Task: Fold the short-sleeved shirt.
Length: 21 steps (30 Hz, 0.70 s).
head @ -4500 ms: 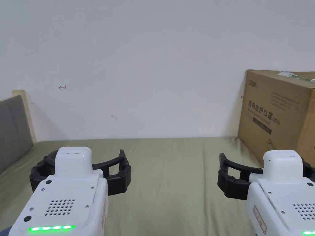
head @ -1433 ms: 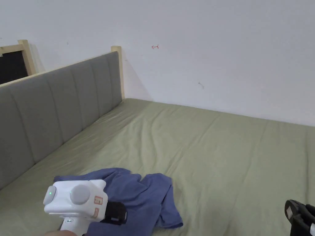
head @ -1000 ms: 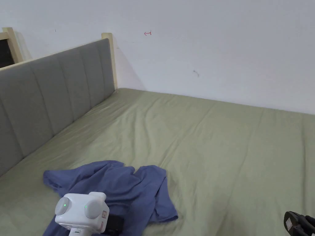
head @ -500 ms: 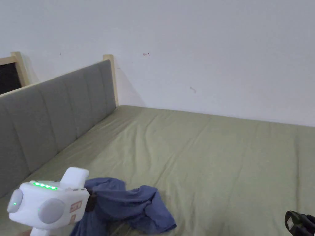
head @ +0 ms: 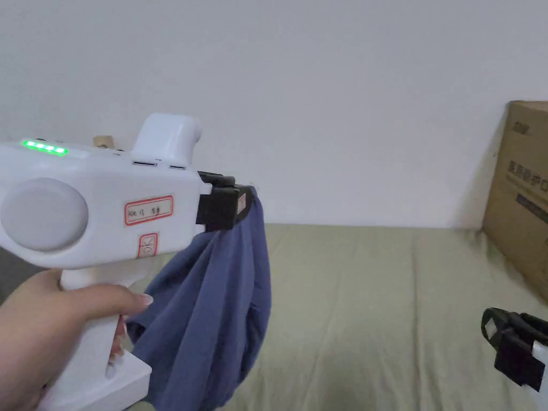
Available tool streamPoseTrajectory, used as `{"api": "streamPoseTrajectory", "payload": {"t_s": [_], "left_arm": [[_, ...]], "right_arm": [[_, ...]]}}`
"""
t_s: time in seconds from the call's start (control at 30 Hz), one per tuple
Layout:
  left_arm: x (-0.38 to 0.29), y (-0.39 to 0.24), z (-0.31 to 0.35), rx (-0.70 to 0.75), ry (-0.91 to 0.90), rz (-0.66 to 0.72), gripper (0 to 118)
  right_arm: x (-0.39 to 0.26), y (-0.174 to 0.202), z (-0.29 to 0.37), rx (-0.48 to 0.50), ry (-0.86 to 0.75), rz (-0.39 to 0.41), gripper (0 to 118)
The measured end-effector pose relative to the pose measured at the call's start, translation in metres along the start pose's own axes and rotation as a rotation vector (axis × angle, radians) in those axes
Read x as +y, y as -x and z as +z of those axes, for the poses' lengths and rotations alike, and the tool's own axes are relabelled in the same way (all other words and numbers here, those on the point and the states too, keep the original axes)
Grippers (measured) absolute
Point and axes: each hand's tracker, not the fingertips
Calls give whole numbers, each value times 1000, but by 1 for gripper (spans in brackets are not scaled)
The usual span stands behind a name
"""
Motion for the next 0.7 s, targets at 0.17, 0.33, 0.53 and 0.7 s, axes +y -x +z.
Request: {"api": "streamPoseTrajectory", "payload": {"t_s": [0.17, 0.33, 0.53, 0.7], "left_arm": [[-37, -53, -105, -110, 245, -25, 1], [-152, -84, -238, -296, 633, 214, 1], [-255, -87, -297, -282, 896, 434, 52], [-250, -61, -274, -319, 845, 529, 114]], "right_arm": [[0, -29, 17, -72, -17, 2, 0], [-24, -58, 15, -143, 53, -39, 0], [-55, -76, 6, -174, 142, -85, 0], [-63, -76, -2, -170, 175, -108, 0]]}}
